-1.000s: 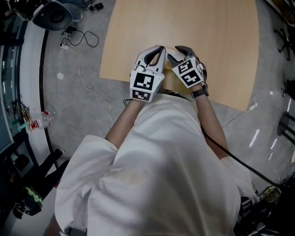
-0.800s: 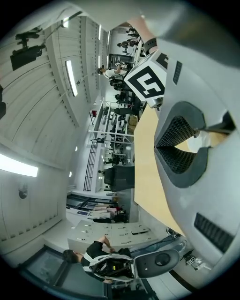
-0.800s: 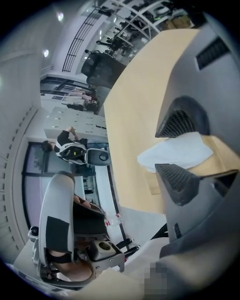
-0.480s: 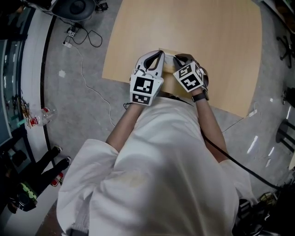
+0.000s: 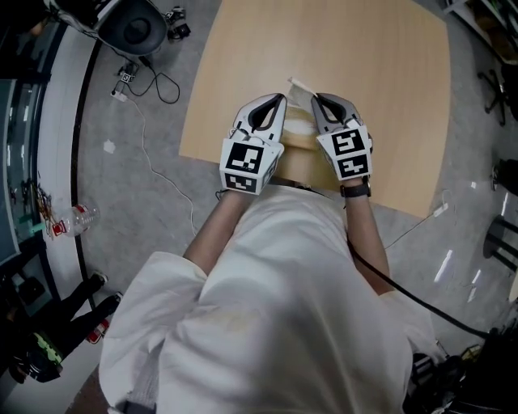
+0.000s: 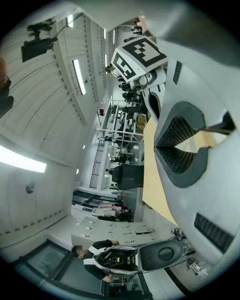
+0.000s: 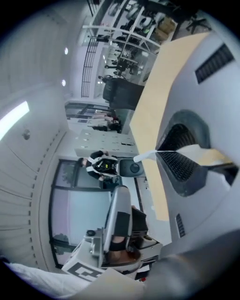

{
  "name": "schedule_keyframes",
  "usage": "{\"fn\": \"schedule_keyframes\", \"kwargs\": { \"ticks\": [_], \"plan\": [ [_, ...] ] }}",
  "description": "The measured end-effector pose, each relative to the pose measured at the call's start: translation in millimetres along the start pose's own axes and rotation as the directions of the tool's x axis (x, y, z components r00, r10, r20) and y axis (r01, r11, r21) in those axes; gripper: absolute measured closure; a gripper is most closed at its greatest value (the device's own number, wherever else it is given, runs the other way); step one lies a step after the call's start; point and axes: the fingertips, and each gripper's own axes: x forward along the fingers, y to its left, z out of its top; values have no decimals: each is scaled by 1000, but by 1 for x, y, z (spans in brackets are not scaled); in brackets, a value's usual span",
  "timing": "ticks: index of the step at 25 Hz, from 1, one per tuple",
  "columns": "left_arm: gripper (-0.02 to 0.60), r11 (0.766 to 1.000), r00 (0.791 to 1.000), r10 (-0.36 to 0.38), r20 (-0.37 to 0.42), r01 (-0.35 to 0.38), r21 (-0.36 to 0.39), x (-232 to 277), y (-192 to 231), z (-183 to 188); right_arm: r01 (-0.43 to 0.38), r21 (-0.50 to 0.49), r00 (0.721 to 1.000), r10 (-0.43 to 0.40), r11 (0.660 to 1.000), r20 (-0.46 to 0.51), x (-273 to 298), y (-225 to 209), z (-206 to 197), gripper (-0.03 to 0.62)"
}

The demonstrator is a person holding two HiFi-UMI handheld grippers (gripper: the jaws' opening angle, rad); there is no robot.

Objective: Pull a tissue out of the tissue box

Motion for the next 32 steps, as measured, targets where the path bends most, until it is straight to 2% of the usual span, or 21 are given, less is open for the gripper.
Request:
{"fn": "schedule_keyframes", "kwargs": {
  "ticks": [2,5,8,12,14,16,21,24,32],
  "plan": [
    [581,1000,999,-5,43,5,-3,2,-1,23,48,38,994,-52,998,99,-18,-15,30,588],
    [581,1000,994,-19,106,17,20,7,-6,60,117,90,964,-135,989,228,-45,-38,72,587],
    [581,998,985,-27,170,17,55,14,-8,100,168,120,919,-199,978,339,-69,-58,112,588],
    [581,995,968,-26,250,0,104,13,-15,149,187,177,852,-249,966,460,-102,-74,152,587],
    [581,992,954,-31,298,-8,129,9,-19,172,193,184,827,-261,964,497,-116,-78,165,586],
    [581,989,940,-28,341,-25,149,9,-21,190,218,189,814,-286,957,505,-125,-82,174,588],
    [581,987,942,-25,333,-31,161,14,-26,193,343,221,763,-408,913,501,-142,-97,174,586],
    [581,986,947,-23,321,-31,164,18,-28,187,364,228,755,-429,903,495,-141,-97,169,588],
    [581,989,956,-39,292,-6,150,28,-38,174,356,235,768,-426,905,478,-137,-94,157,586]
  ]
}}
